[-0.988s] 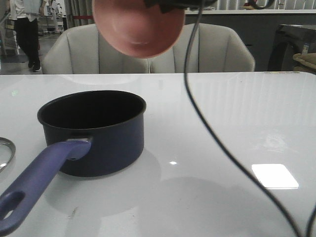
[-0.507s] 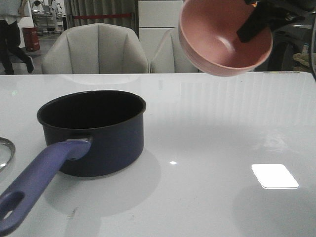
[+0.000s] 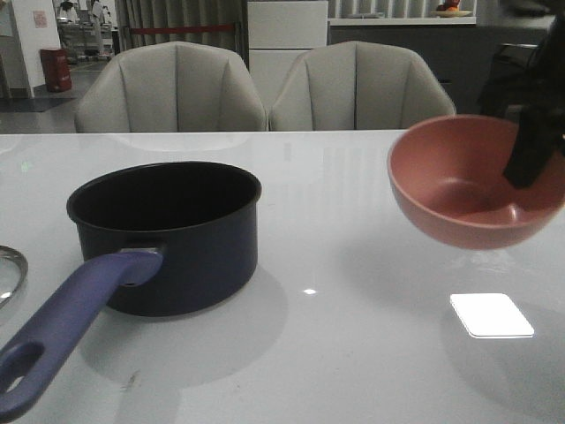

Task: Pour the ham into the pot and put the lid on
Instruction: 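Carry the empty pink bowl back and set it on the table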

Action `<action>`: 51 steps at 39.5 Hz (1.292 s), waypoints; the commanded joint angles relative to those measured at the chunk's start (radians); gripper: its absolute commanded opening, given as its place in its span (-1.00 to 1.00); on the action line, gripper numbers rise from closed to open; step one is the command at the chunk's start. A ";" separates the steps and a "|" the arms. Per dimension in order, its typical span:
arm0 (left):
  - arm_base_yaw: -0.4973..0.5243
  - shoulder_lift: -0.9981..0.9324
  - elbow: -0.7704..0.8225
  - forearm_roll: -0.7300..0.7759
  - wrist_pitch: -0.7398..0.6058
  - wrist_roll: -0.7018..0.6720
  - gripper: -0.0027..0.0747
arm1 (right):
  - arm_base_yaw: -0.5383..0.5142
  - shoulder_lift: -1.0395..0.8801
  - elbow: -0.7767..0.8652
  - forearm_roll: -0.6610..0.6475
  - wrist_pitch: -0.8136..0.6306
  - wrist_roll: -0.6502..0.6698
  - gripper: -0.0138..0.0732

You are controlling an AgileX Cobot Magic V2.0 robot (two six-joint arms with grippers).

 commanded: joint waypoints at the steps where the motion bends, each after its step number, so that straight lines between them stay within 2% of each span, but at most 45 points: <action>1: -0.006 0.007 -0.026 -0.009 -0.088 -0.001 0.61 | -0.007 0.026 -0.047 -0.003 0.032 0.016 -0.36; 13: -0.006 0.007 -0.026 -0.009 -0.088 -0.001 0.61 | -0.012 0.164 -0.145 -0.003 0.110 0.016 -0.31; 18: -0.006 0.007 -0.026 -0.009 -0.088 -0.001 0.61 | -0.014 0.189 -0.182 -0.013 0.138 0.015 -0.05; 23: -0.006 0.007 -0.026 -0.009 -0.088 -0.001 0.61 | -0.014 0.197 -0.204 -0.028 0.144 0.015 0.36; 26: -0.006 0.007 -0.026 -0.009 -0.088 -0.001 0.60 | -0.014 0.195 -0.208 -0.028 0.132 0.015 0.46; 33: -0.006 0.007 -0.026 -0.009 -0.088 -0.001 0.60 | -0.014 0.175 -0.216 -0.029 0.140 -0.001 0.46; 39: -0.006 0.007 -0.026 -0.009 -0.088 -0.001 0.60 | -0.014 0.084 -0.210 -0.029 0.136 -0.041 0.46; 51: -0.006 0.007 -0.026 -0.009 -0.088 -0.001 0.60 | -0.014 -0.204 -0.088 0.024 -0.027 -0.041 0.46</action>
